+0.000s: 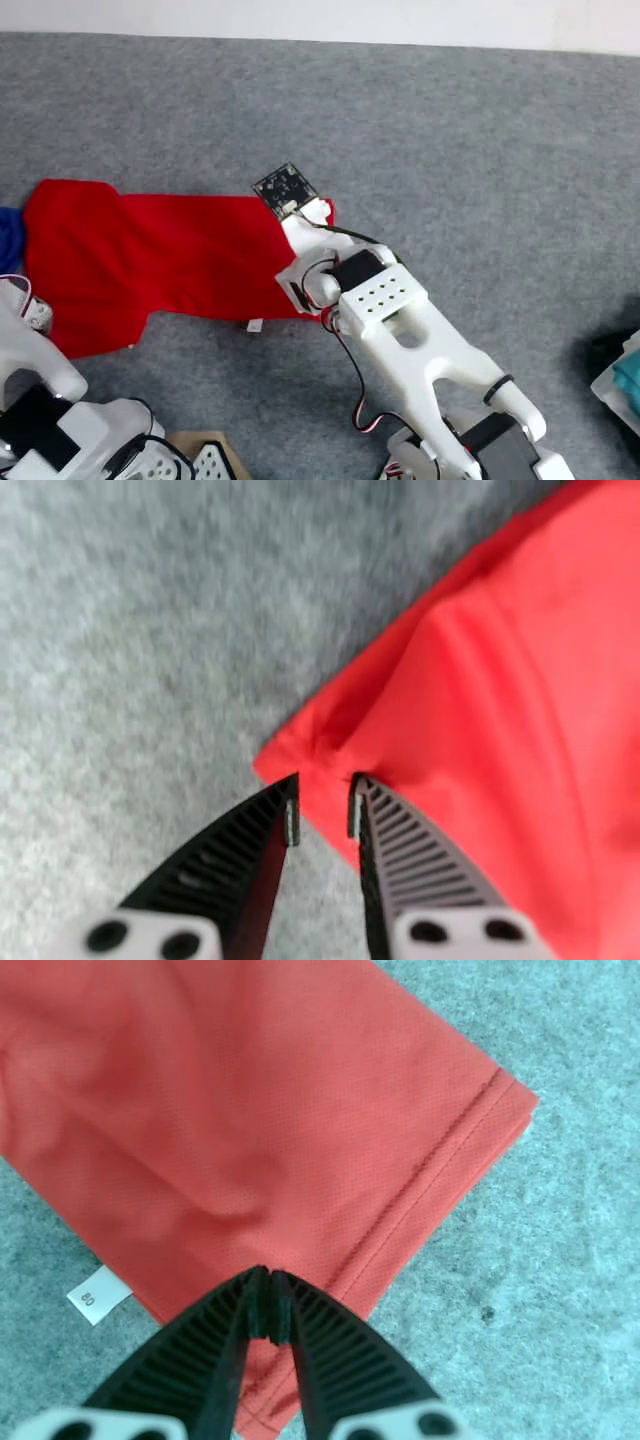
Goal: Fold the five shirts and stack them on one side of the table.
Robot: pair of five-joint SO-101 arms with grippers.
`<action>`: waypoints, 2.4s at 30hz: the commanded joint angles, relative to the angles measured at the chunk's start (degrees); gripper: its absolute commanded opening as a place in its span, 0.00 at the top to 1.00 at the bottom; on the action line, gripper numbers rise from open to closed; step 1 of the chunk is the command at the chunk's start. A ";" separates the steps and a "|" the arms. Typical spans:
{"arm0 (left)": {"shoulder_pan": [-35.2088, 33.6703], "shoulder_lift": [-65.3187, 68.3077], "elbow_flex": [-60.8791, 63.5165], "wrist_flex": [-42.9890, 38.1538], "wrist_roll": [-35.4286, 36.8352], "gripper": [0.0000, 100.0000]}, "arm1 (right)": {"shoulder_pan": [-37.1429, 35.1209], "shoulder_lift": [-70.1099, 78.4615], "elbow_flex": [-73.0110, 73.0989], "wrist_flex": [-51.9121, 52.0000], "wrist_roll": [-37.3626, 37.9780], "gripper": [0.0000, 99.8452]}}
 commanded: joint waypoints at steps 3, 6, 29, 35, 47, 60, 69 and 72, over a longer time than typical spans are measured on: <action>1.01 -0.13 4.44 -8.97 0.26 0.90 | 0.57 -0.75 -0.84 -1.01 -0.53 0.99; 0.84 -0.13 6.29 -11.78 0.26 0.90 | 0.57 -0.75 -0.84 -1.01 -0.53 0.99; 0.75 3.74 4.70 -11.87 0.26 0.99 | 0.66 -0.75 -0.75 -1.01 -0.44 0.99; 0.48 3.65 3.21 -10.20 0.26 0.99 | 0.66 -0.75 -0.75 -0.92 -0.44 0.99; -1.98 3.65 -0.84 -4.48 0.26 0.99 | 0.66 -0.75 -0.75 -0.84 -0.44 0.99; -4.53 3.65 -0.40 -2.73 -3.78 0.99 | 0.66 -0.75 -0.75 -0.84 -0.35 0.99; -4.26 4.26 2.68 -3.25 -13.10 0.99 | 0.66 -0.75 -0.75 -0.75 -0.35 0.99; -4.35 4.26 2.68 -3.60 -13.45 0.99 | 0.66 -0.75 -0.75 -0.66 -0.35 0.99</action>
